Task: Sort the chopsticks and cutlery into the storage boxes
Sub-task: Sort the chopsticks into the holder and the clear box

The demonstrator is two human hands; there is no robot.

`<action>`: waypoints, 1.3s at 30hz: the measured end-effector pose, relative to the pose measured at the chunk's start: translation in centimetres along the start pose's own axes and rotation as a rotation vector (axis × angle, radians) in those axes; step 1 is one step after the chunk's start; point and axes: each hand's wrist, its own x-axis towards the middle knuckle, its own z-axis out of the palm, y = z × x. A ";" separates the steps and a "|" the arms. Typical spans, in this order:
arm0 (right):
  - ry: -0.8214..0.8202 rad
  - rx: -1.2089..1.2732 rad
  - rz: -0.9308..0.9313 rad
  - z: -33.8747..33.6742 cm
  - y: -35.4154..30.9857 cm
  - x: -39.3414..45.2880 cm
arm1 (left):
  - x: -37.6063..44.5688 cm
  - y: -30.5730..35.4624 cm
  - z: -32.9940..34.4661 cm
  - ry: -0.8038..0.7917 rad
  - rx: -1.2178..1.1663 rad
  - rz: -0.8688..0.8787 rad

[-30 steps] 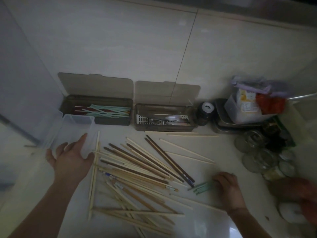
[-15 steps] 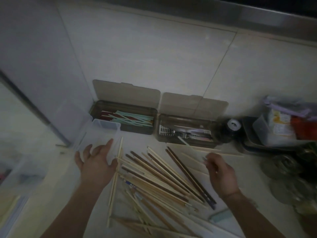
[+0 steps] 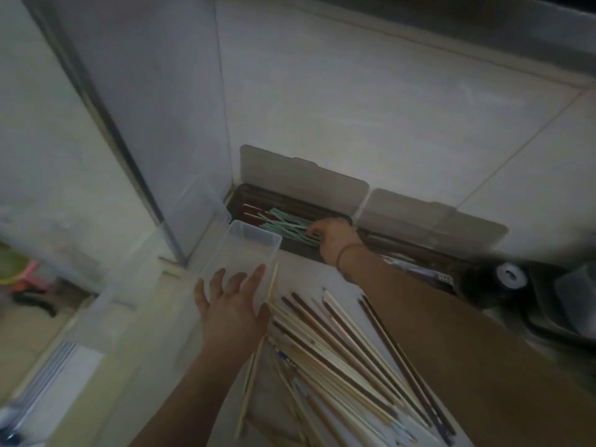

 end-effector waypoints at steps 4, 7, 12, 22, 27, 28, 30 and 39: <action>0.085 0.022 -0.003 1.1 0.7 -0.3 | 0.1 0.0 0.0 -0.029 0.008 -0.007; 0.252 0.136 -0.090 0.7 1.4 -3.3 | 0.0 0.1 -0.2 -0.043 0.015 -0.011; 0.559 0.169 -0.073 0.2 6.6 -13.0 | -0.1 0.1 0.0 -0.035 0.023 -0.001; 0.478 -0.094 0.464 5.2 18.2 -35.5 | -0.2 0.3 0.0 0.009 0.014 0.003; 0.318 -0.175 0.502 7.8 18.9 -39.9 | 0.1 0.3 0.1 -0.035 0.021 -0.011; 0.356 -0.185 0.496 7.8 18.8 -40.3 | 0.2 0.3 0.1 -0.041 0.027 -0.016; 0.425 -0.200 0.467 7.9 18.4 -40.7 | 0.3 0.2 0.1 -0.044 0.033 -0.029; 0.471 -0.201 0.376 8.5 18.3 -40.9 | 0.2 0.2 -0.3 -0.066 0.036 -0.034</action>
